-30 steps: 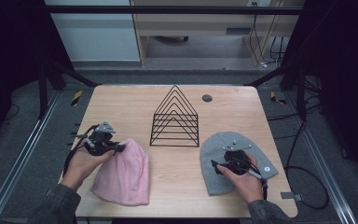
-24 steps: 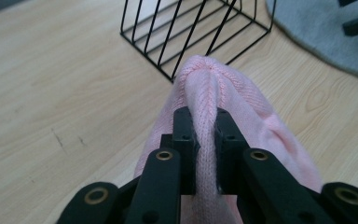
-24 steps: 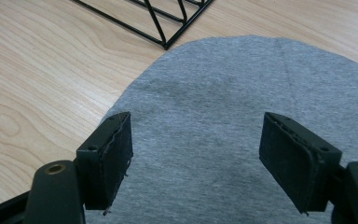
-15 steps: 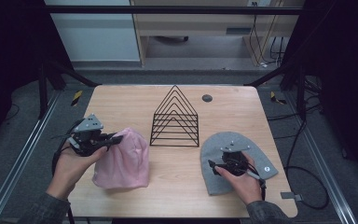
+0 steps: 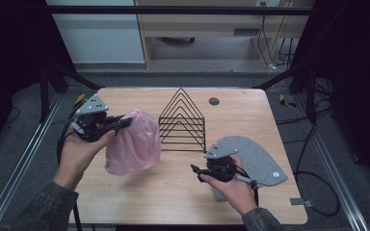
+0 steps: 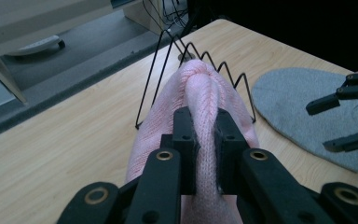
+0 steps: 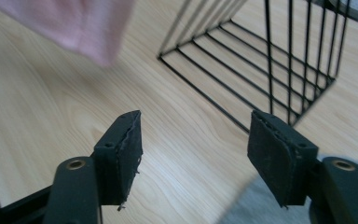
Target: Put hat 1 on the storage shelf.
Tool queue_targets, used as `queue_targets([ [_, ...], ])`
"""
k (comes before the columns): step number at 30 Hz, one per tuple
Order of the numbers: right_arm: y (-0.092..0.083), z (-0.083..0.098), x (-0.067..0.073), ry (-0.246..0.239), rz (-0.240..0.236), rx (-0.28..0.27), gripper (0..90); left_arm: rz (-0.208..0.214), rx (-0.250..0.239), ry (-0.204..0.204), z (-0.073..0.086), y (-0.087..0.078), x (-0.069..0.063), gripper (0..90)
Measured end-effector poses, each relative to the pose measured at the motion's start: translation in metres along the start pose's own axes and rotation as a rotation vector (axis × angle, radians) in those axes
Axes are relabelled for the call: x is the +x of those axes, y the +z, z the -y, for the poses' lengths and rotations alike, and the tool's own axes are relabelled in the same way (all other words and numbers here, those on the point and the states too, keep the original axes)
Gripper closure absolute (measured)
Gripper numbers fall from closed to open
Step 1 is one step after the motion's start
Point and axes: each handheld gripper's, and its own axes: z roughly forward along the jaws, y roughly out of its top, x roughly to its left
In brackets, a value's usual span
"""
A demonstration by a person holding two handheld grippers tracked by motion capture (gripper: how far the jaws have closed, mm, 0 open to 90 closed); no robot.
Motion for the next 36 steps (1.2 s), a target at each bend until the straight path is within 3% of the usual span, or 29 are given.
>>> queue_targets([
  [7,0.001,-0.027,0.012,-0.019,-0.054,-0.047,42.5,0.013,-0.008,0.028,-0.019,0.005,-0.011,81.4],
  [13,0.004,-0.040,0.014,-0.008,-0.088,-0.078,46.0,0.022,-0.011,0.035,-0.026,0.010,-0.015,81.4],
  [20,0.010,-0.047,0.017,0.000,-0.114,-0.084,48.5,0.033,-0.010,0.039,-0.028,0.013,-0.020,81.4],
  [27,0.018,-0.055,0.029,-0.032,-0.153,-0.087,54.1,0.047,-0.013,0.046,-0.029,0.014,-0.025,81.4],
  [36,0.030,-0.051,0.036,-0.033,-0.169,-0.066,57.6,0.066,-0.007,0.060,-0.031,0.014,-0.033,81.3],
])
